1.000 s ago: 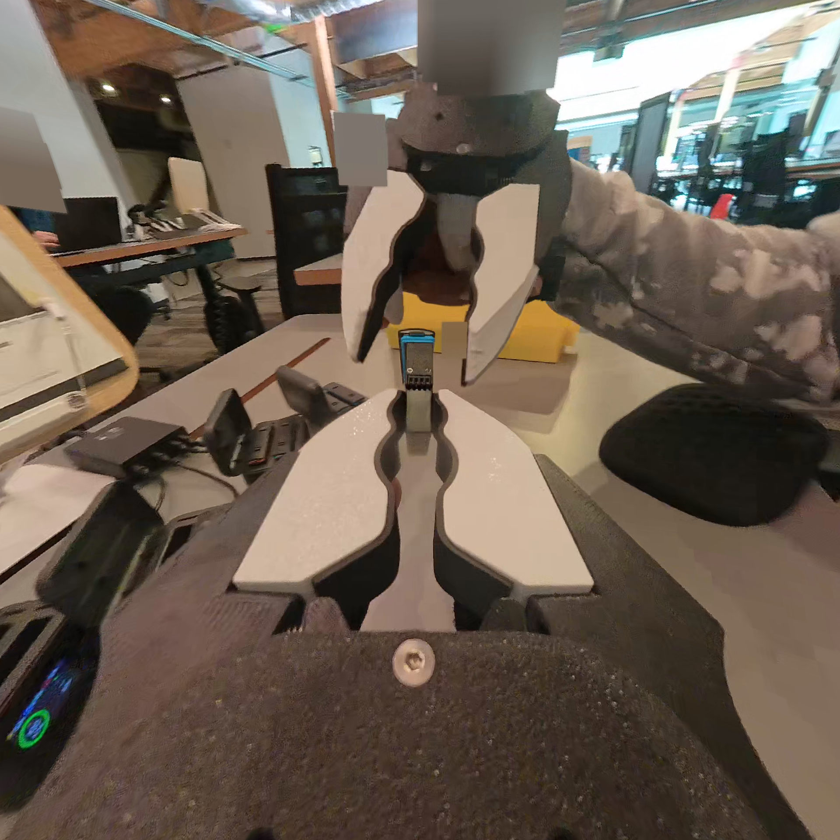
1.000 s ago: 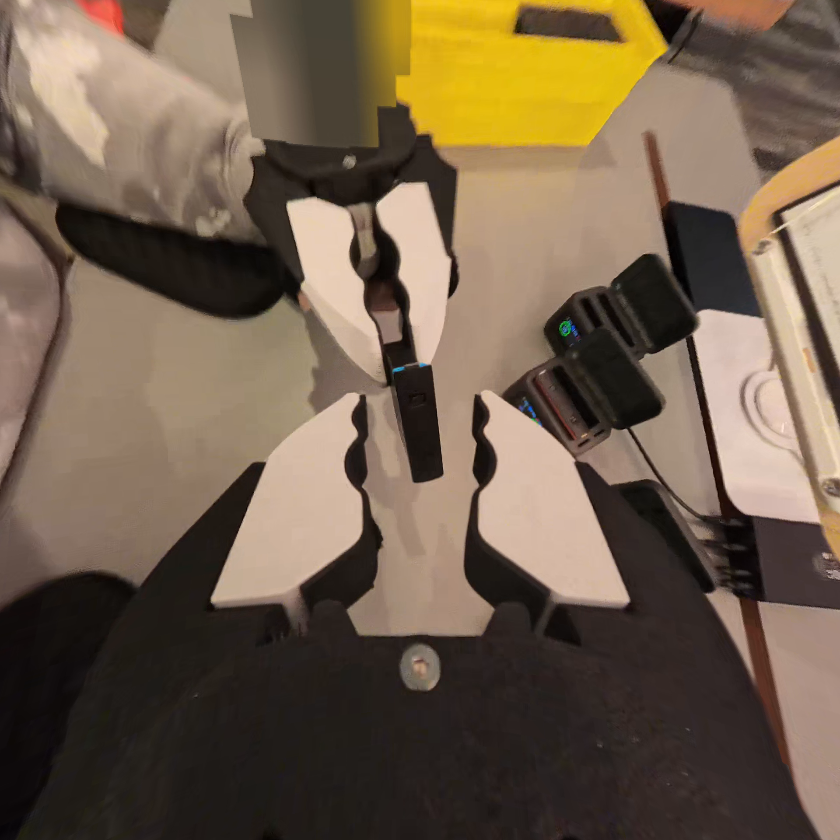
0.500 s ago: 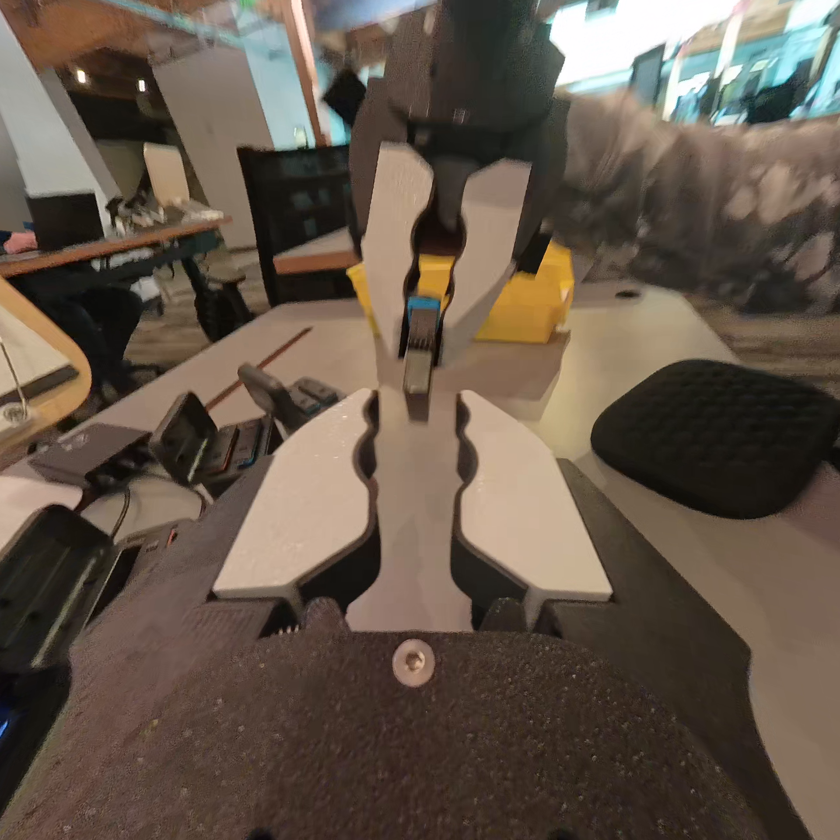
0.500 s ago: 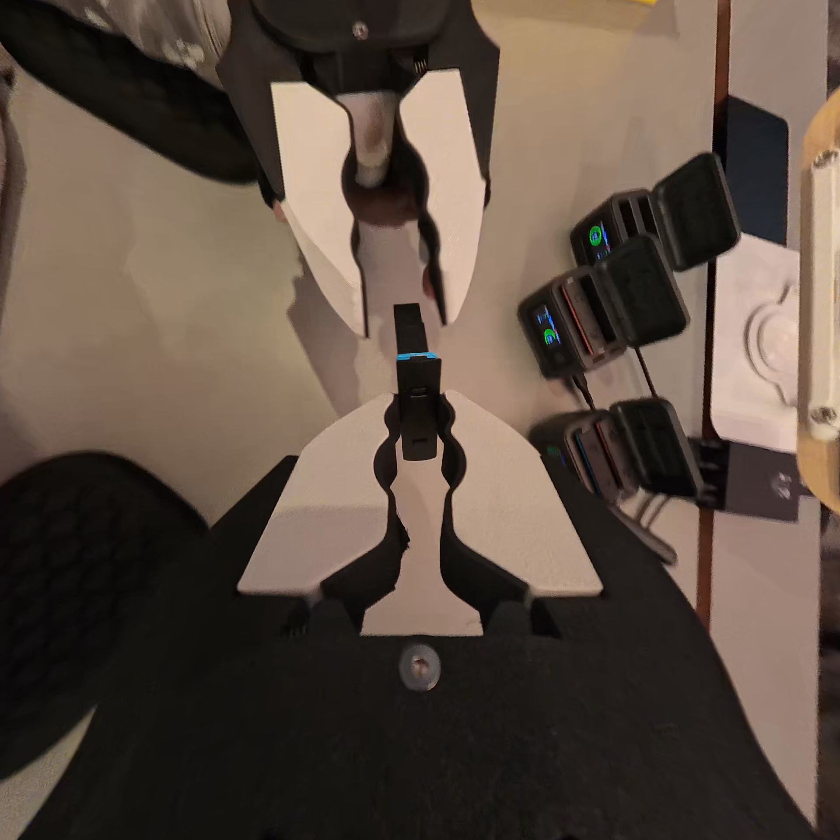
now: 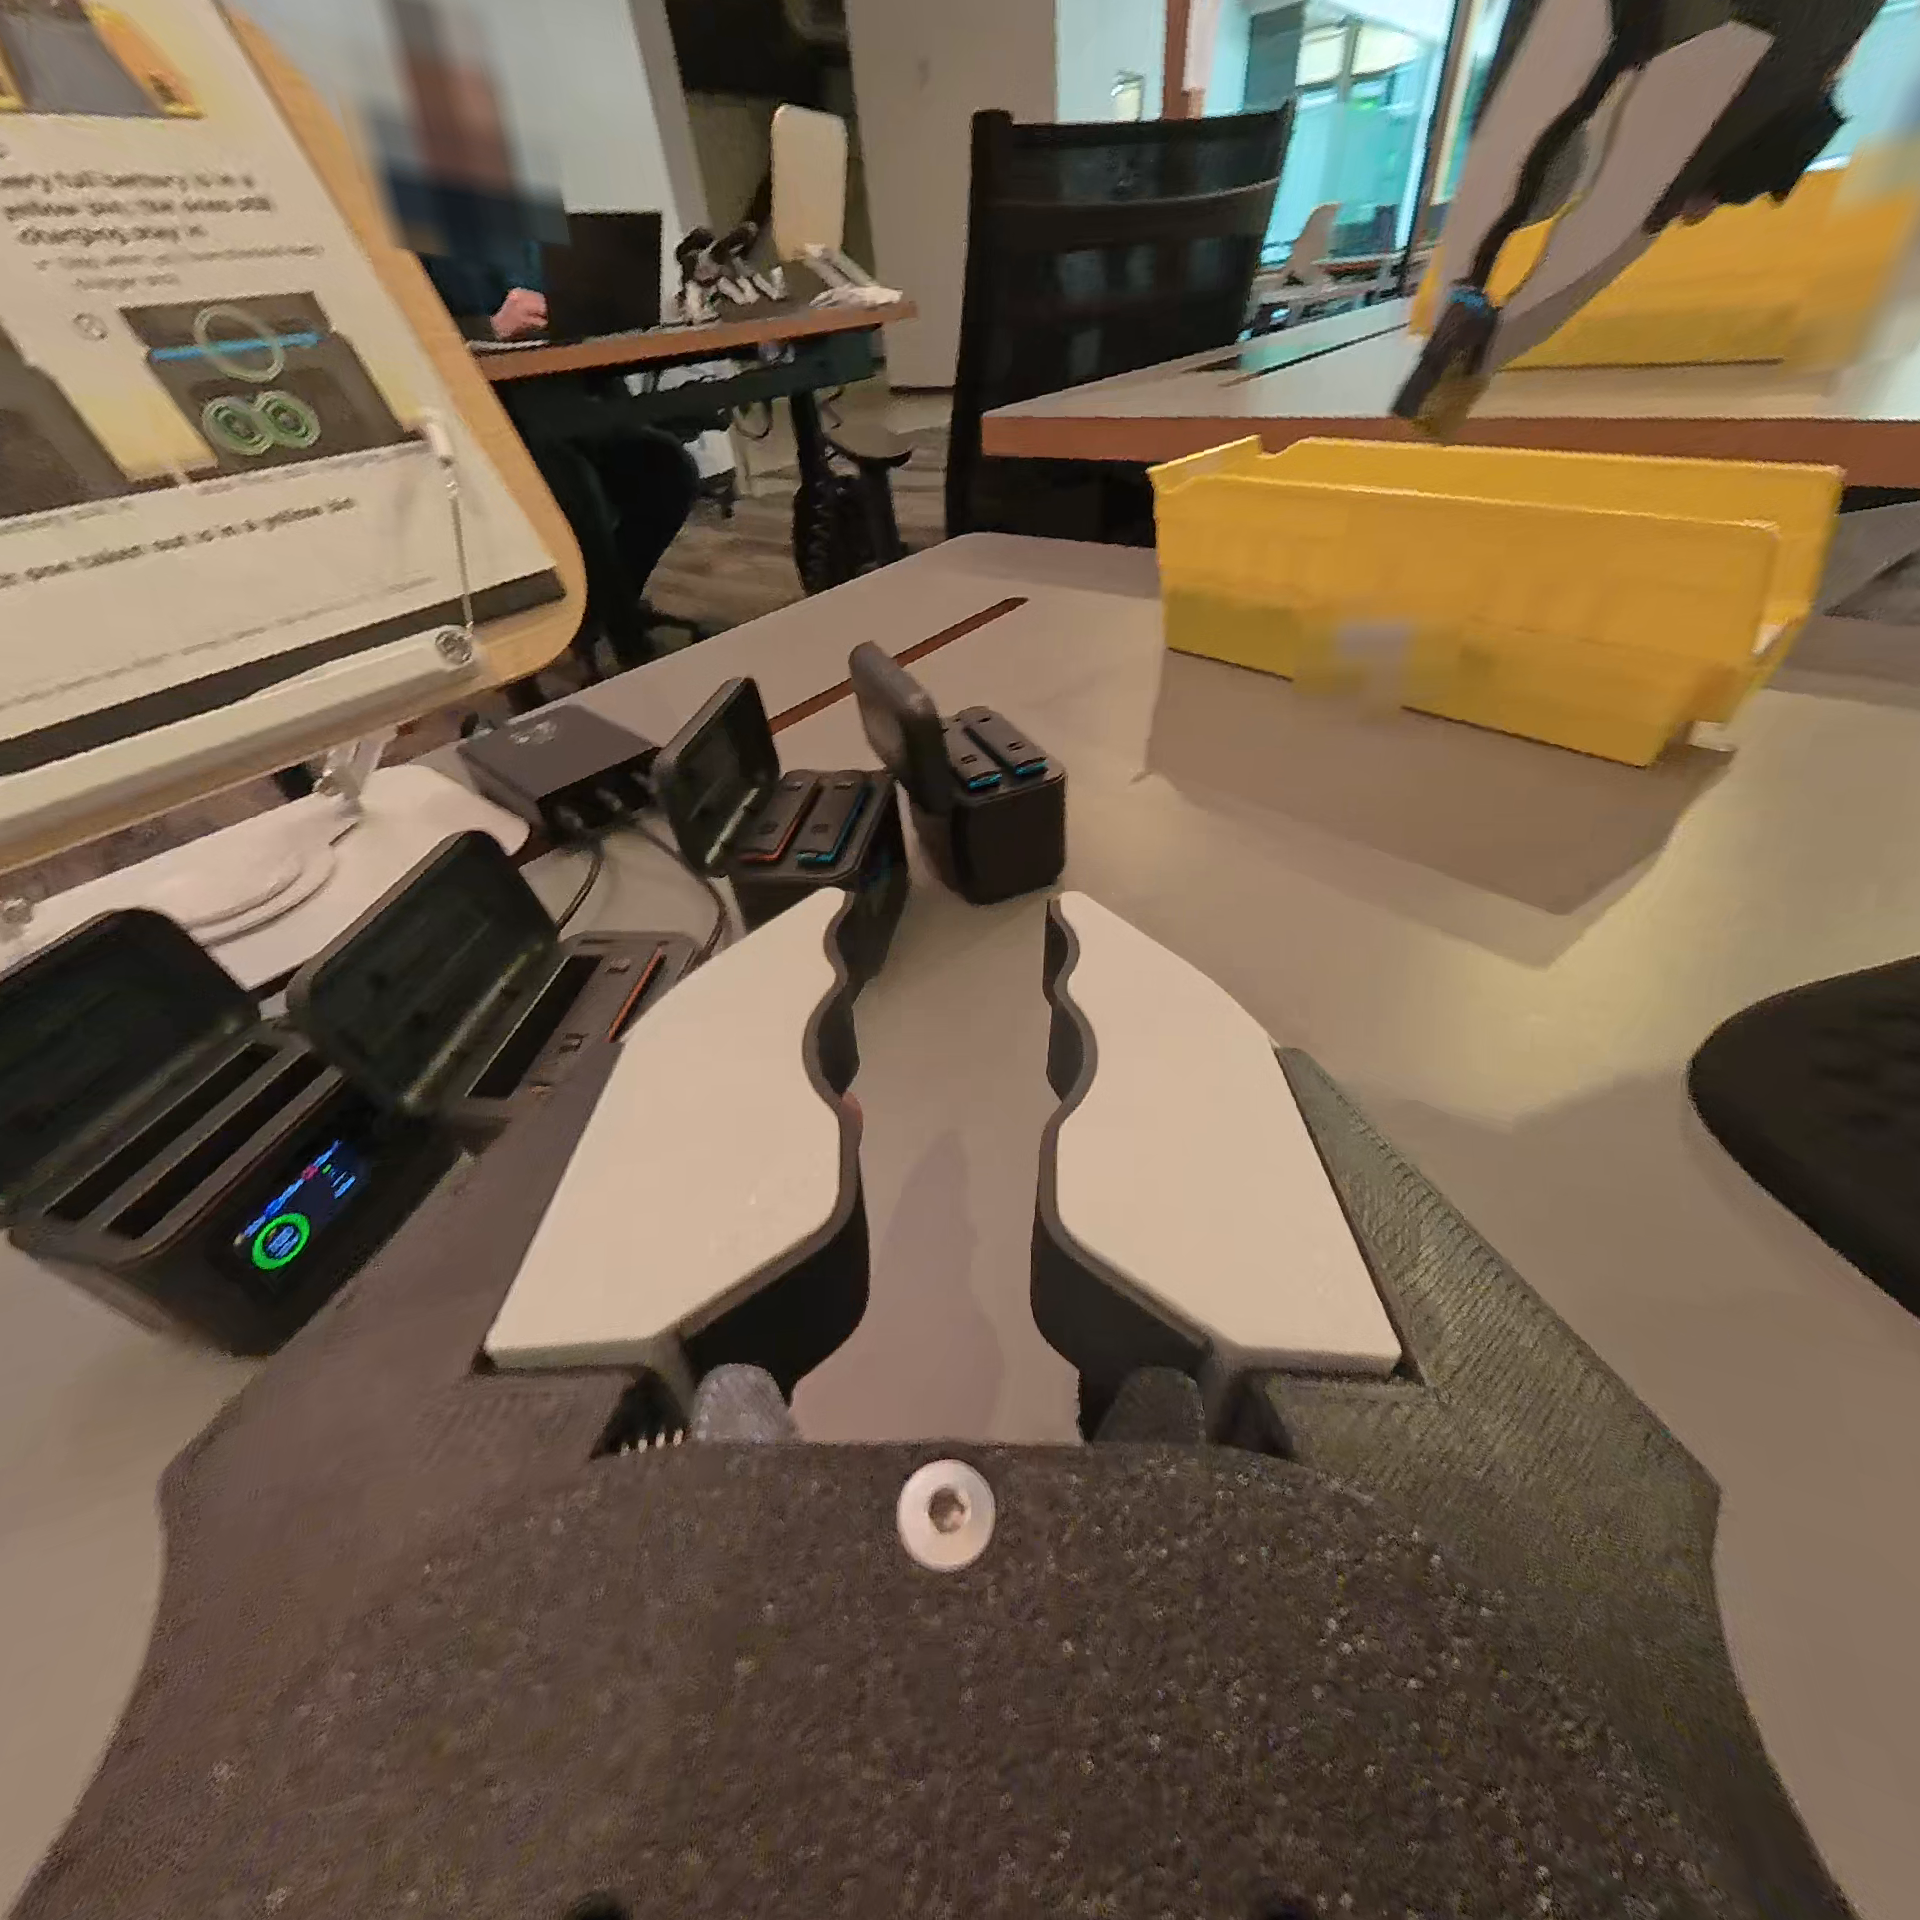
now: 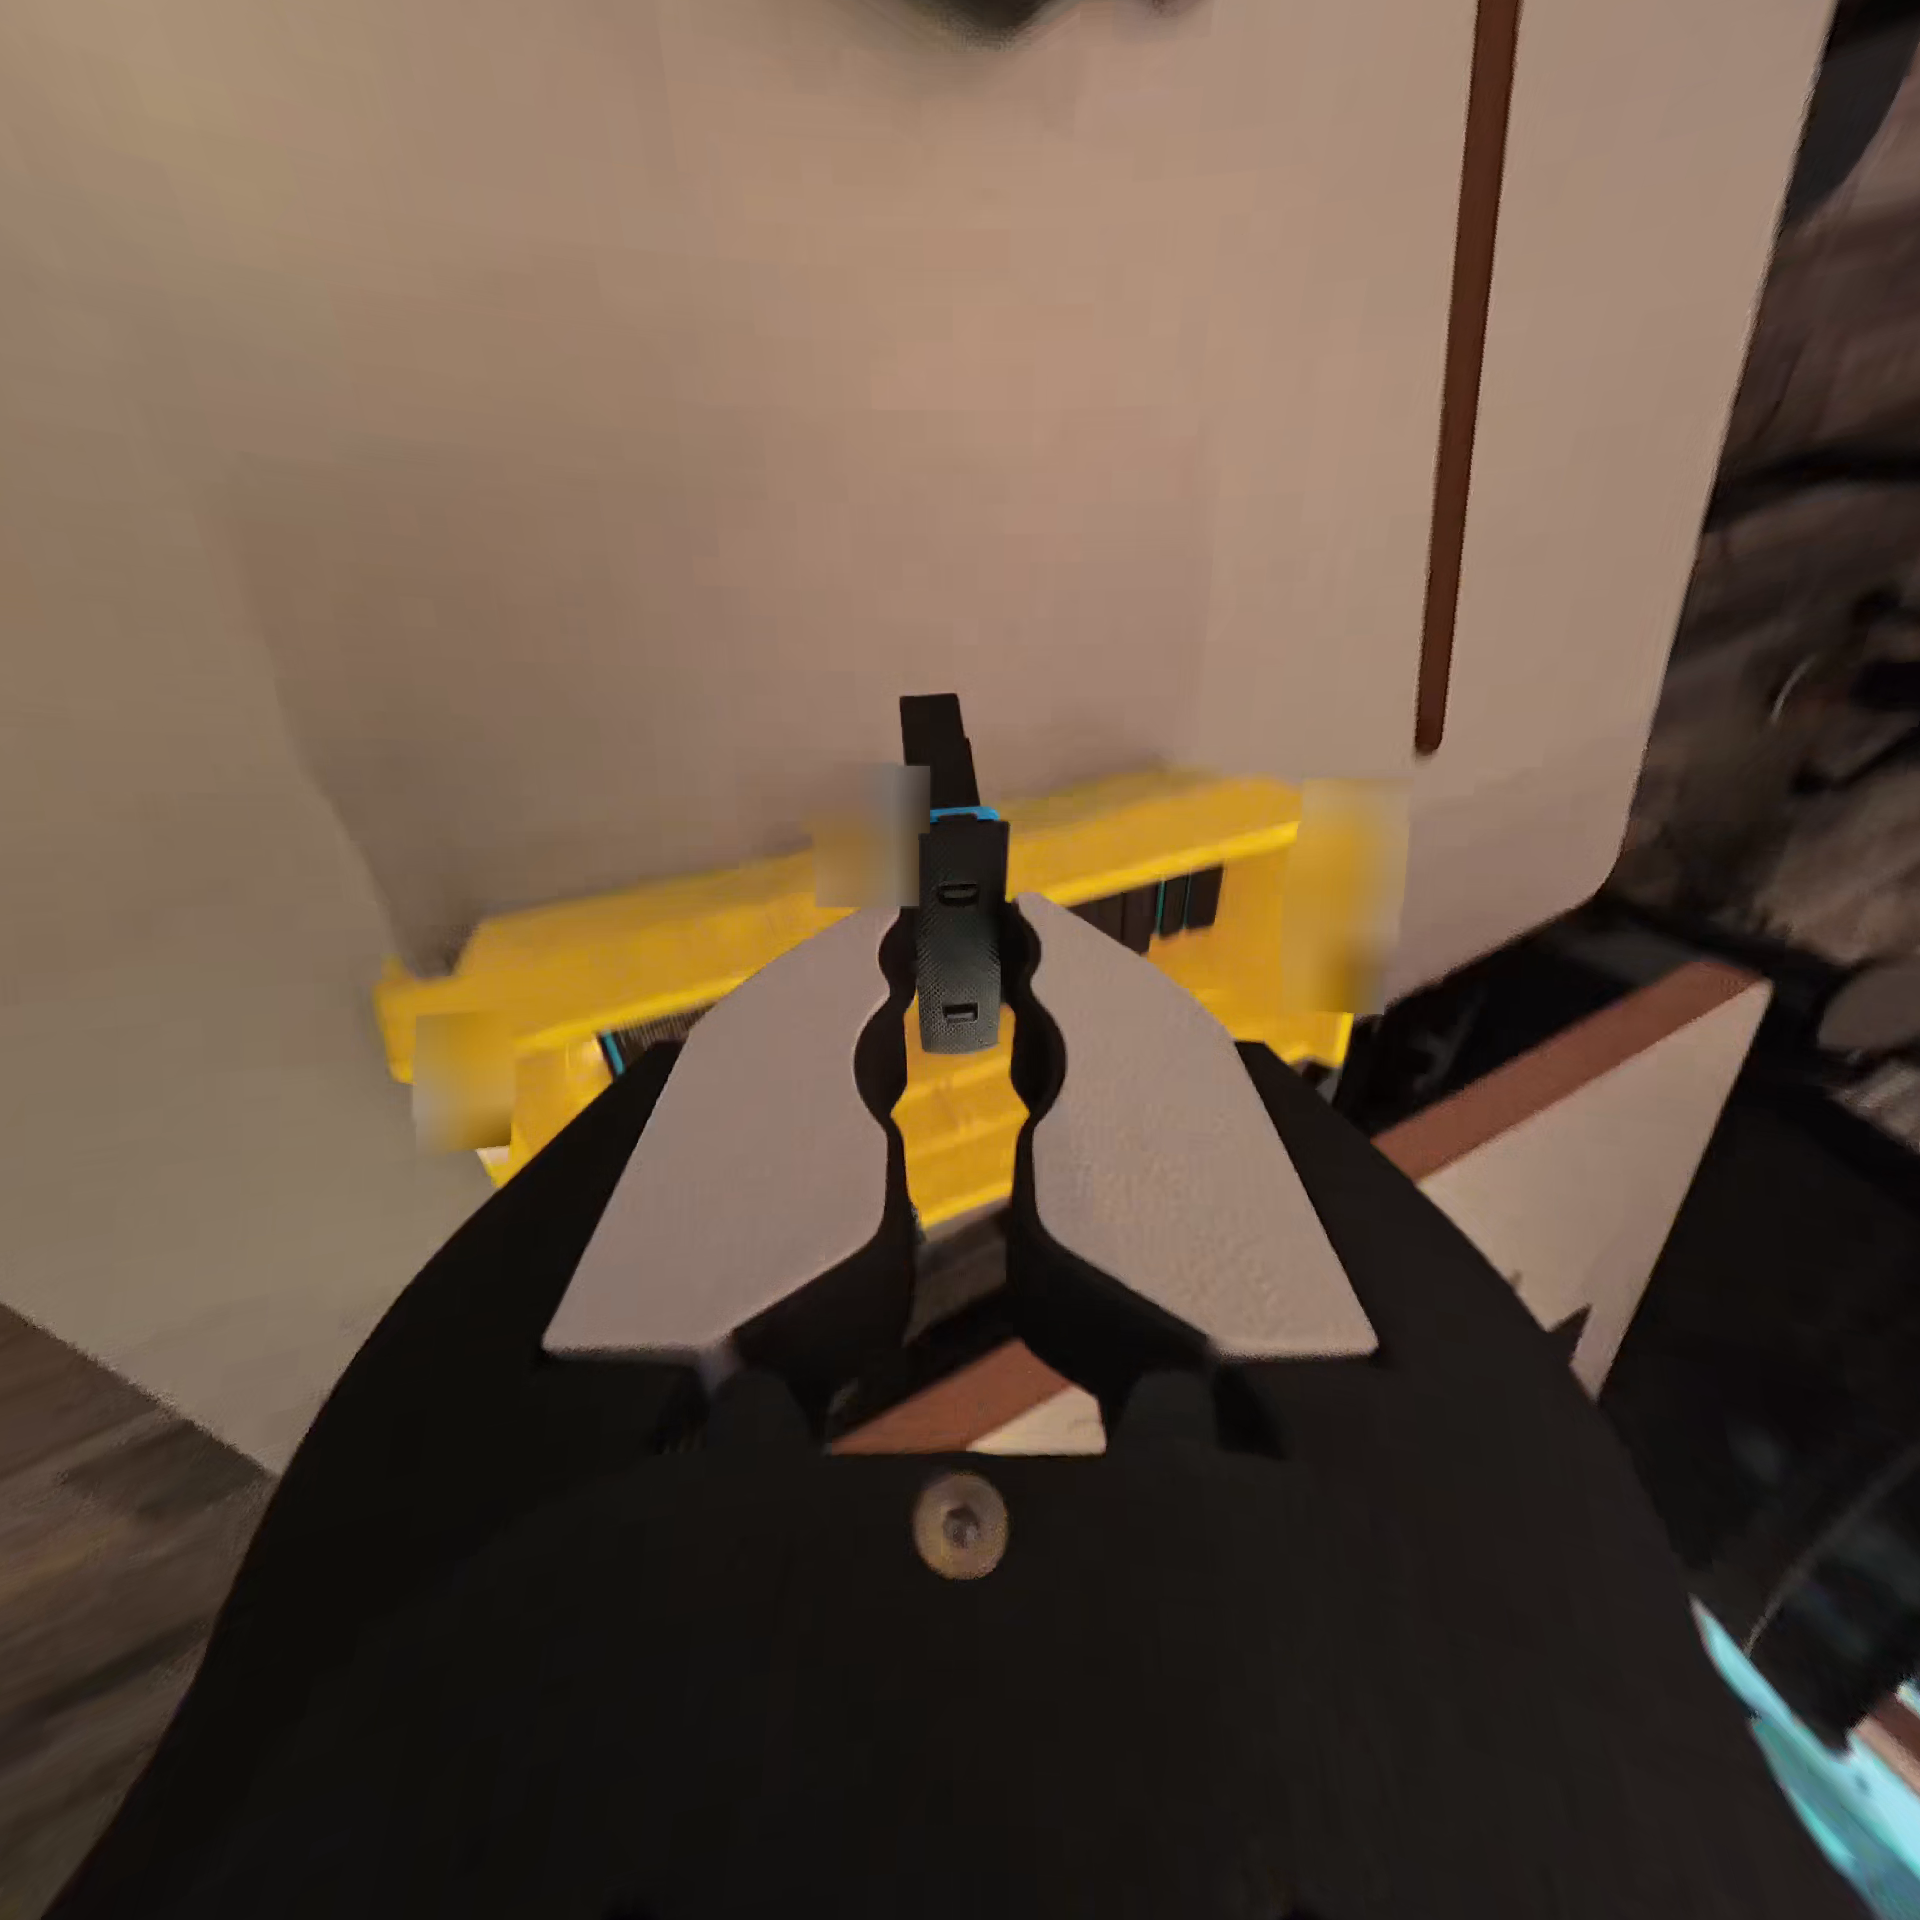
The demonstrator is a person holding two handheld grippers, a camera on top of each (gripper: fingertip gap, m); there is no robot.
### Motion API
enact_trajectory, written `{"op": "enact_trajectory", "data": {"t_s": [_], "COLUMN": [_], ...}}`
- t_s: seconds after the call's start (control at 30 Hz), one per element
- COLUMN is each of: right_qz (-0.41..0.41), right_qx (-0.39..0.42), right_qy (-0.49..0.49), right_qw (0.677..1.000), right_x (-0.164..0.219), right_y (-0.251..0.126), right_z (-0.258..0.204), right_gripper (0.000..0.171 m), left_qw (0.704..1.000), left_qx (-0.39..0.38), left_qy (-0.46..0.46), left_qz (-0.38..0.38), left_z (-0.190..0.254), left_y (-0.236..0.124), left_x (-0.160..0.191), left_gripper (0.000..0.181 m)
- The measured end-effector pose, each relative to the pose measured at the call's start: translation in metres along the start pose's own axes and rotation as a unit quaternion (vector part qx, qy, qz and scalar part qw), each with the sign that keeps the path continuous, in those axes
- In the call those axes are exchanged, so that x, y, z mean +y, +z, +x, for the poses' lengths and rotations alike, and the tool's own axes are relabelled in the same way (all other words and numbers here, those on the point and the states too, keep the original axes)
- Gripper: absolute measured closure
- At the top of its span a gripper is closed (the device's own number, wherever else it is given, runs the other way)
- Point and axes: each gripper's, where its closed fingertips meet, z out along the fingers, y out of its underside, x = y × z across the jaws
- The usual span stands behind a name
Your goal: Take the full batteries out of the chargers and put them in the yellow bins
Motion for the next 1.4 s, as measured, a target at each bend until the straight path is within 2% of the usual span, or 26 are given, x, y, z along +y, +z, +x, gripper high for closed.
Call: {"op": "enact_trajectory", "data": {"t_s": [0.17,0.33,0.53,0.8,0.93,1.07,1.23,1.3,1.4], "right_qz": [-0.077,-0.109,-0.127,-0.144,-0.134,-0.051,0.128,0.191,0.285], "right_qx": [-0.033,-0.094,-0.152,-0.130,-0.110,-0.033,0.065,0.067,0.029], "right_qy": [0.024,0.035,0.028,0.002,0.026,0.072,0.094,0.112,0.154], "right_qw": [0.996,0.989,0.980,0.981,0.985,0.996,0.985,0.973,0.946], "right_x": [0.071,0.104,0.116,0.114,0.111,0.072,-0.039,-0.086,-0.155], "right_y": [0.023,0.034,0.062,0.084,0.072,0.038,0.017,0.019,0.032], "right_z": [-0.007,-0.040,-0.080,-0.083,-0.067,-0.025,0.006,0.003,-0.016], "right_gripper": [0.156,0.156,0.156,0.151,0.147,0.145,0.116,0.111,0.109], "left_qw": [0.999,0.998,0.996,0.994,0.993,0.992,0.991,0.991,0.990], "left_qx": [-0.027,-0.045,-0.073,-0.088,-0.096,-0.105,-0.109,-0.111,-0.115], "left_qy": [0.013,0.016,0.002,0.007,0.005,-0.001,-0.001,0.001,0.005], "left_qz": [-0.015,-0.039,-0.057,-0.066,-0.069,-0.070,-0.071,-0.071,-0.076], "left_z": [-0.006,-0.014,-0.028,-0.034,-0.038,-0.044,-0.046,-0.047,-0.048], "left_y": [0.000,-0.001,-0.002,-0.003,-0.004,-0.004,-0.005,-0.005,-0.006], "left_x": [0.009,0.021,0.029,0.034,0.036,0.037,0.037,0.037,0.039], "left_gripper": [0.148,0.149,0.150,0.150,0.151,0.151,0.151,0.151,0.152]}}
